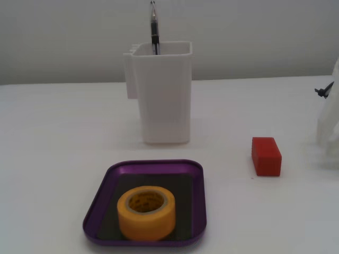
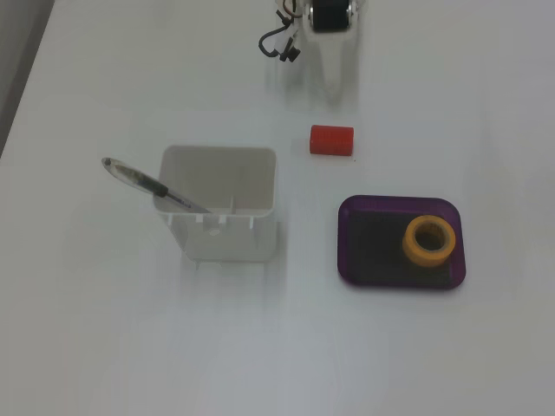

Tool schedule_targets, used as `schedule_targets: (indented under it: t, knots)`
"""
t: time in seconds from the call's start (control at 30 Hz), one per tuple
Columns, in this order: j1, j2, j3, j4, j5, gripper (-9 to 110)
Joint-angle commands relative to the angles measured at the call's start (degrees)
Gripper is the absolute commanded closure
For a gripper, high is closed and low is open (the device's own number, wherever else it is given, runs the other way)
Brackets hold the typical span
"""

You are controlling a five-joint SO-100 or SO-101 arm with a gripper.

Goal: Pick up the red cube and place it in the box.

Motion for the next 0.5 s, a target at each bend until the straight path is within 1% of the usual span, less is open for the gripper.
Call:
schedule_targets:
  t: [0.0, 0.2, 0.47]
  knots:
    - [0.0, 0.4, 0.4, -0.4, -0.2, 102]
    - [-0.6, 0.4, 0.4, -0.4, -2.2, 102]
    - [0.0, 0.4, 0.4, -0.8, -2.4, 102]
